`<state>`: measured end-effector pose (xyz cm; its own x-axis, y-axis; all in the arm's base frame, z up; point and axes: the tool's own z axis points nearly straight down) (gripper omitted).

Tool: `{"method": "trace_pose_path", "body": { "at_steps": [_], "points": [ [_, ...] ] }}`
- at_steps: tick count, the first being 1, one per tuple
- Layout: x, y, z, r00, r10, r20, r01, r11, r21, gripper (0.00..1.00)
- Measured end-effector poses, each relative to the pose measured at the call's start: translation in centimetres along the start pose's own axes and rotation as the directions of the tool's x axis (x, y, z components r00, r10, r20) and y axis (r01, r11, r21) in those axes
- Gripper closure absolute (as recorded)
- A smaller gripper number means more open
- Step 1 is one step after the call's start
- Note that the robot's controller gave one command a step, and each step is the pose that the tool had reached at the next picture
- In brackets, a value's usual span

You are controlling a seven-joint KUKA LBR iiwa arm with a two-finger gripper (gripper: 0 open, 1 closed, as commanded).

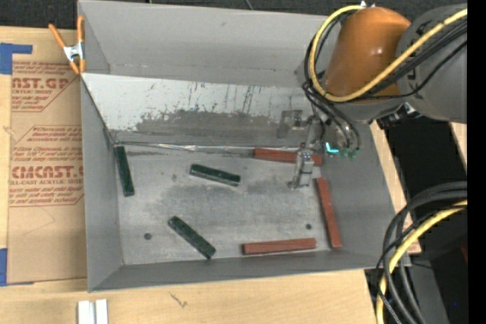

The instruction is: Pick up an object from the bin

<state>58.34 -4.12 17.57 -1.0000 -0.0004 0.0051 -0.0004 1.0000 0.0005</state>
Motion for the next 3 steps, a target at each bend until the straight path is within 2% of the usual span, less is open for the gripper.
{"method": "trace_pose_path", "body": {
  "at_steps": [1,2,3],
  "points": [
    [-0.2,0.0,-0.4,1.000,-0.001,0.007,0.001,1.000,0.001,0.00],
    [-0.5,-1.1,10.6,0.999,0.037,0.006,-0.037,0.999,0.000,1.00],
    [-0.5,-1.1,10.6,0.999,0.037,0.006,-0.037,0.999,0.000,1.00]
  ]
}}
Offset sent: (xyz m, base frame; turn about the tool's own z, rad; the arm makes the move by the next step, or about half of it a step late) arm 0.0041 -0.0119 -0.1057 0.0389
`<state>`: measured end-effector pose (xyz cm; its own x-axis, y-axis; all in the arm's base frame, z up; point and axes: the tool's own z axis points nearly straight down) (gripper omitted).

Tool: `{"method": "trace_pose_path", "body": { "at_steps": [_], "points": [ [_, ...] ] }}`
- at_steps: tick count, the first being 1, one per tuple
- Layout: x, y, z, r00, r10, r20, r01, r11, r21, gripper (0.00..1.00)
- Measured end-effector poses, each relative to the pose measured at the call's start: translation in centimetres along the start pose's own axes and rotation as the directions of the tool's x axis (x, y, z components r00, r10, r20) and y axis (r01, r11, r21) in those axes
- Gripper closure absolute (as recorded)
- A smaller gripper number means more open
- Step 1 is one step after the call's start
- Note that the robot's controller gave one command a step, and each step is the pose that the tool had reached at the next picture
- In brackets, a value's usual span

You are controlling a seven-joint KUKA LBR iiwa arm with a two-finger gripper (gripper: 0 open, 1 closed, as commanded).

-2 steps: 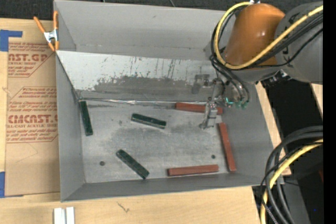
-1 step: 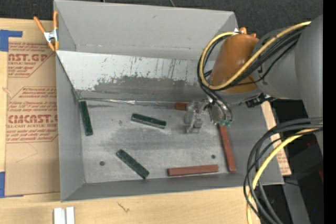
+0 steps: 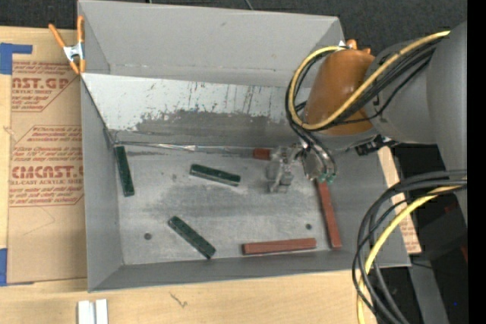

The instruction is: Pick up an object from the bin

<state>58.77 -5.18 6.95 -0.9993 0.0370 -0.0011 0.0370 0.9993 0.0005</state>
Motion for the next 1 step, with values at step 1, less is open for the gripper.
{"method": "trace_pose_path", "body": {
  "at_steps": [1],
  "points": [
    [0.12,0.54,0.10,0.989,-0.151,-0.011,0.151,0.989,-0.001,0.00]
  ]
}}
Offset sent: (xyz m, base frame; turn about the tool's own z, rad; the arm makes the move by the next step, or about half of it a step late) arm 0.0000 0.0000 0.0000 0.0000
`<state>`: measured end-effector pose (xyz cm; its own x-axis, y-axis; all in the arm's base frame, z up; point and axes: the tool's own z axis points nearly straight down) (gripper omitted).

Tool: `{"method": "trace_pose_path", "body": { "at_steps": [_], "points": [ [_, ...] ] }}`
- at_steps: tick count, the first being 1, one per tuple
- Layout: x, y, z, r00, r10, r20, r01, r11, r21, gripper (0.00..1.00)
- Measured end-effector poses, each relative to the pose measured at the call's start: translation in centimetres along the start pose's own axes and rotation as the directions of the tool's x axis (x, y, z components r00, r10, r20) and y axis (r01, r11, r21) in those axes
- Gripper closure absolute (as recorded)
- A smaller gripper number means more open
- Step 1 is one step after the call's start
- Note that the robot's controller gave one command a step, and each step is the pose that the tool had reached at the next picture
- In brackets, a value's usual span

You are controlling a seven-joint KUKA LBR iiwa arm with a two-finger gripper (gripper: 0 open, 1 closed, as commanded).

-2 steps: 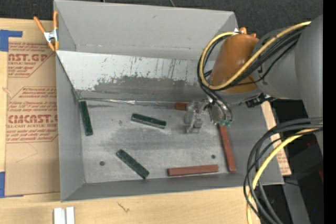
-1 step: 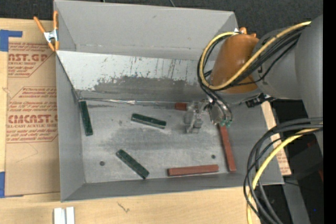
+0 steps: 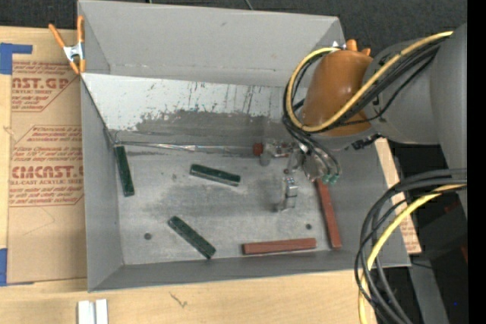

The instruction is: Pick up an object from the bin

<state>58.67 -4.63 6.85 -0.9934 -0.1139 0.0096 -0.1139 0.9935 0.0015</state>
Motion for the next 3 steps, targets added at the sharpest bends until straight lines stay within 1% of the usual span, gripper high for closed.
{"method": "trace_pose_path", "body": {
  "at_steps": [1,2,3],
  "points": [
    [0.0,0.0,0.0,1.000,0.000,0.000,0.000,1.000,0.000,0.00],
    [-0.1,1.9,0.0,0.993,0.115,-0.001,-0.115,0.993,0.003,0.00],
    [-0.3,3.2,0.0,0.986,0.170,-0.001,-0.170,0.985,0.003,0.00]
  ]
}}
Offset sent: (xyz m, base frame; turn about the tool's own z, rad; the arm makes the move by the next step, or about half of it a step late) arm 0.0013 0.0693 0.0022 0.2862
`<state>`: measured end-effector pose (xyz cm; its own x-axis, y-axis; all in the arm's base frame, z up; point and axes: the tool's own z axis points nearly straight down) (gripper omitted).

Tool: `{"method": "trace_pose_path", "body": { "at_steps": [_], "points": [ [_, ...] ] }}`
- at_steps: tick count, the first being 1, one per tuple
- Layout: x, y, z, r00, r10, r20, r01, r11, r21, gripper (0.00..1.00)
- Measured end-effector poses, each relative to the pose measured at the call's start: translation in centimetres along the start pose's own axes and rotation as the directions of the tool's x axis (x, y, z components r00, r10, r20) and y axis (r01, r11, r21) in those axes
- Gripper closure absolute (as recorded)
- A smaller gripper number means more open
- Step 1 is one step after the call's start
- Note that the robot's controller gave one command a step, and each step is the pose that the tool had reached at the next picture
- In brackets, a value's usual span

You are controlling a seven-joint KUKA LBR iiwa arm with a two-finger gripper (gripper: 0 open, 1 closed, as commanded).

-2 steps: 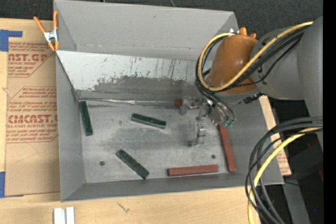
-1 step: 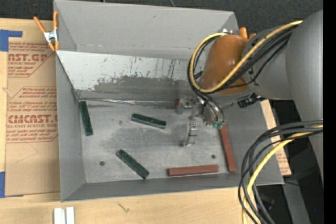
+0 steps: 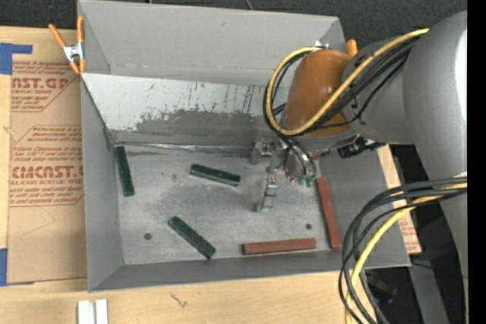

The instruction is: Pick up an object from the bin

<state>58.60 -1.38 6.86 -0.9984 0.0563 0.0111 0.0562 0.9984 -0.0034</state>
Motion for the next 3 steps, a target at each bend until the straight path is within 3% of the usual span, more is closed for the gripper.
{"method": "trace_pose_path", "body": {
  "at_steps": [1,2,3],
  "points": [
    [0.0,-0.7,0.0,1.000,0.002,0.000,-0.002,1.000,-0.009,0.00],
    [4.6,8.8,-0.1,0.979,-0.202,0.013,0.202,0.979,-0.003,1.00],
    [4.6,8.8,-0.1,0.979,-0.202,0.012,0.202,0.979,-0.002,0.00]
  ]
}}
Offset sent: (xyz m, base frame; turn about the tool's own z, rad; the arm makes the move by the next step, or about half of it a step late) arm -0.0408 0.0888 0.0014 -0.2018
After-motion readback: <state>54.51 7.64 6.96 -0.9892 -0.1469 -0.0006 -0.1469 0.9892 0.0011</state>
